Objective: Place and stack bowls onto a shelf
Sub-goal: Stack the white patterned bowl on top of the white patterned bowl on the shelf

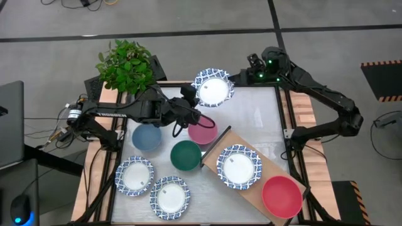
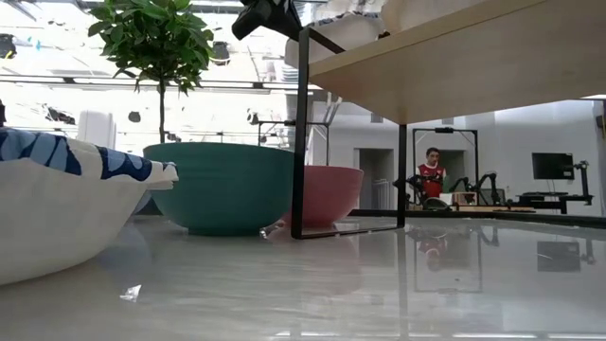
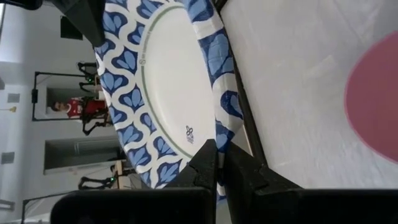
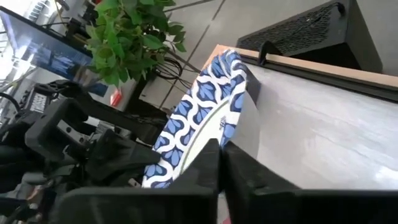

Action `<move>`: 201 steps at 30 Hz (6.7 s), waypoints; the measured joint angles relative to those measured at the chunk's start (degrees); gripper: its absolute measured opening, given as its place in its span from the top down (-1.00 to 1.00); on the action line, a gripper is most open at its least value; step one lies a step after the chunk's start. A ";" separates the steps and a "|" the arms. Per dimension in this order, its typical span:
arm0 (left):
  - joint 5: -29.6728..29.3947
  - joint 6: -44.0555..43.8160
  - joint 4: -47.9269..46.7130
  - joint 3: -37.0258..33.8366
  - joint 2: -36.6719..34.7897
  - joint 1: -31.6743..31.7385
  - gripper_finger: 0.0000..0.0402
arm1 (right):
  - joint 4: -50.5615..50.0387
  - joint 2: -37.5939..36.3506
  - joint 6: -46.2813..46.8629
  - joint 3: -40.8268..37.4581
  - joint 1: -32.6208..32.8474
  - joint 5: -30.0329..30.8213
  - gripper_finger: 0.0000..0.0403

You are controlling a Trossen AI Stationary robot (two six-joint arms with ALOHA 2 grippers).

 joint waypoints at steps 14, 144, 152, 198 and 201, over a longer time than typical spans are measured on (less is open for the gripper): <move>0.06 3.67 1.05 -0.02 -0.14 -2.26 0.81 | -0.07 0.00 1.49 0.00 -0.02 0.39 0.90; -17.97 -40.78 -1.16 -0.59 -21.55 -2.62 0.02 | 16.01 -23.26 20.01 -37.66 22.47 -26.38 -0.05; -17.97 -39.47 -1.16 -0.59 -21.55 -2.62 0.02 | 13.42 -23.69 21.85 -36.50 19.71 -26.45 -0.12; 31.99 -85.47 -46.72 -4.53 -13.79 -11.09 0.02 | -20.19 -24.94 2.30 -30.25 16.83 -8.86 -0.11; 34.63 -80.67 -46.18 -8.14 -13.31 -16.02 0.02 | -20.22 -24.94 2.28 -30.25 16.83 -8.72 -0.11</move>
